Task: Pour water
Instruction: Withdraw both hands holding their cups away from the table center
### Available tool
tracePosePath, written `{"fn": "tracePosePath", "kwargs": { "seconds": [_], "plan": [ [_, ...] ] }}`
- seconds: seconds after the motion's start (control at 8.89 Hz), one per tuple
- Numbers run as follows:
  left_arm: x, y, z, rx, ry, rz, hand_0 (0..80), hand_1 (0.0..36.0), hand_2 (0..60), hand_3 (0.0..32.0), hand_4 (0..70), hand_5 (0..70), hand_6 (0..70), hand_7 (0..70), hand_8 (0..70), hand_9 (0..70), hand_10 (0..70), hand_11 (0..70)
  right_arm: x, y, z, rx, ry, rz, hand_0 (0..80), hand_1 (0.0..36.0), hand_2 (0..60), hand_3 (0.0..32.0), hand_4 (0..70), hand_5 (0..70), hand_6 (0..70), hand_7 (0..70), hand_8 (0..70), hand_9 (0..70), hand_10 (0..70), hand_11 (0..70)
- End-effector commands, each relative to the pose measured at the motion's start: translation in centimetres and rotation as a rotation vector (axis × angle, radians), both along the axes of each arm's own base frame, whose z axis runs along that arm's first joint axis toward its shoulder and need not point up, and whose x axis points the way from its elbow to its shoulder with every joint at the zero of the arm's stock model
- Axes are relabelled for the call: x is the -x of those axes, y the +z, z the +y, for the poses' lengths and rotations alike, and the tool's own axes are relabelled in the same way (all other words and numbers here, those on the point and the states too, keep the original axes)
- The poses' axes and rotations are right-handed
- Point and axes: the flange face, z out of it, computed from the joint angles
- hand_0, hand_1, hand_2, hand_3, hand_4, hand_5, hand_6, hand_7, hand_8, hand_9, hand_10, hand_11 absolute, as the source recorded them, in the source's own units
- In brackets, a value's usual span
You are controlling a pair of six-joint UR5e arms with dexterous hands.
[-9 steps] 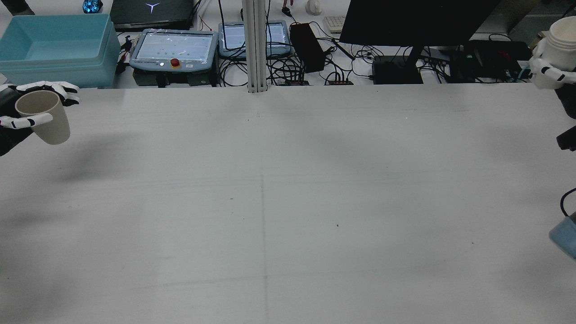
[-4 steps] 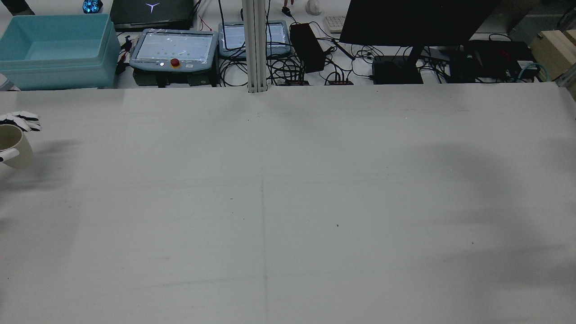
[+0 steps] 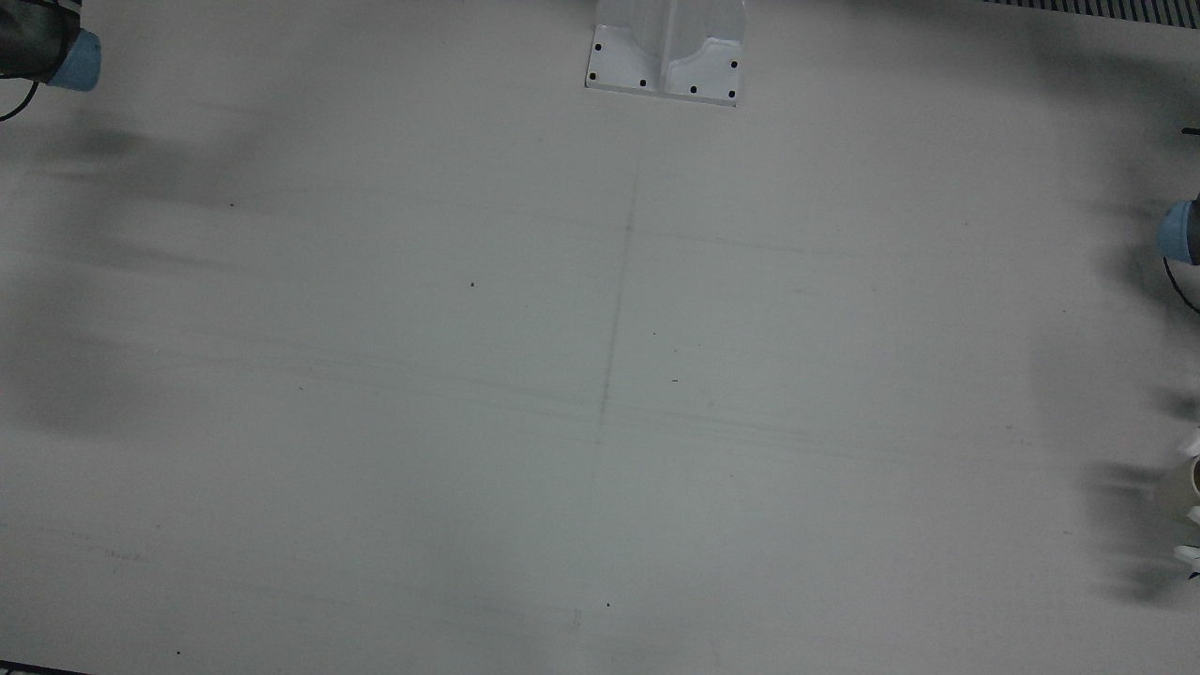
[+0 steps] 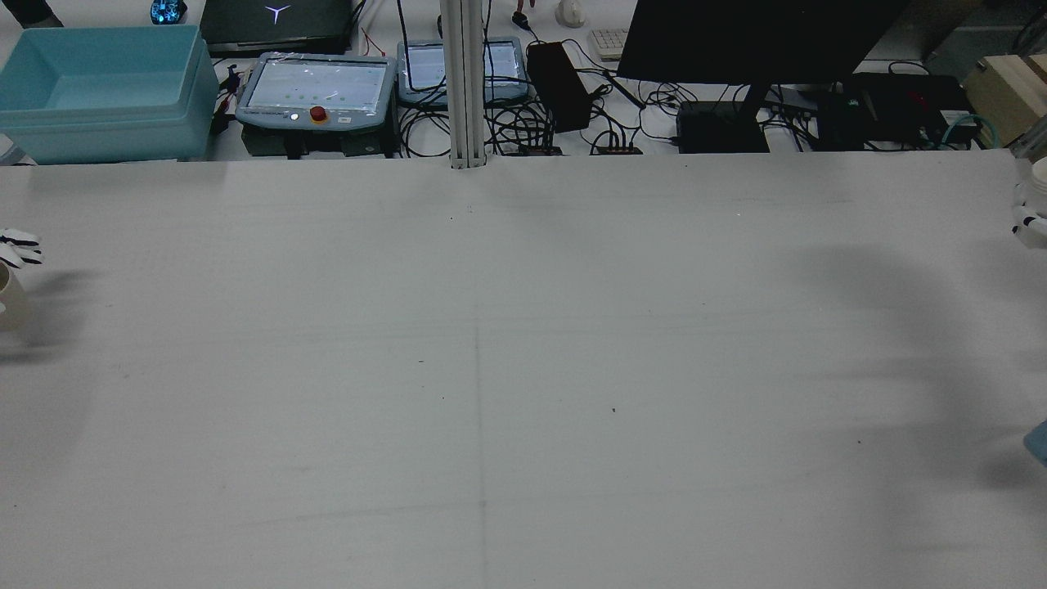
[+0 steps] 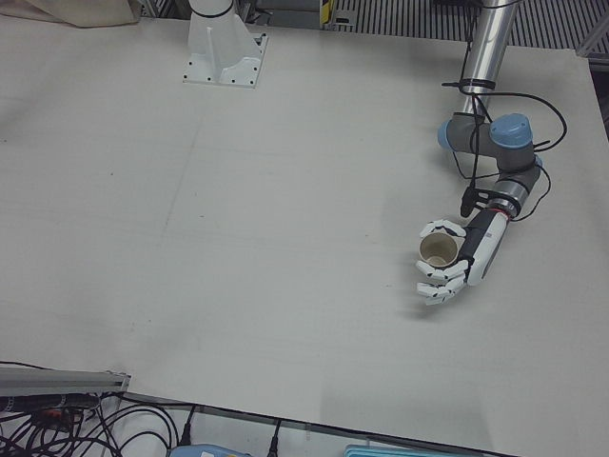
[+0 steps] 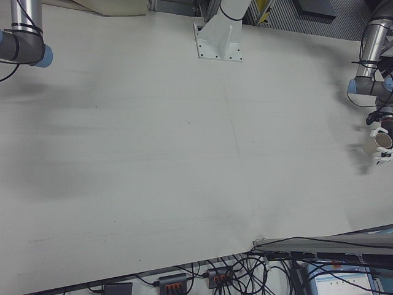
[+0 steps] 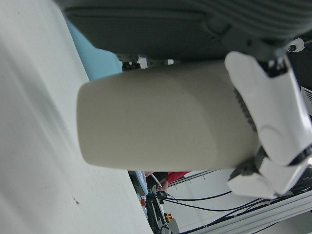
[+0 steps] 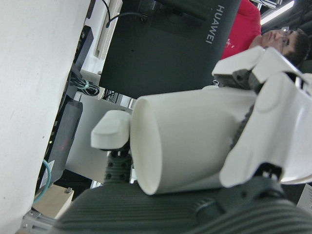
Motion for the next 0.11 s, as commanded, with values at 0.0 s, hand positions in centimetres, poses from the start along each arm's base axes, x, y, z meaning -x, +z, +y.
{"fn": "tracePosePath", "kwargs": {
  "seconds": [0.0],
  "plan": [
    [0.32, 1.14, 0.55, -0.003, -0.002, -0.006, 35.9, 36.0, 60.0, 0.0, 39.5, 70.0, 14.4, 31.7, 22.8, 35.0, 12.4, 19.0, 6.01, -0.61, -3.51, -0.031, -0.048, 0.119, 50.7, 19.0, 31.2, 0.0, 30.9, 59.9, 22.7, 22.4, 14.1, 18.2, 26.0, 38.6]
  ]
}}
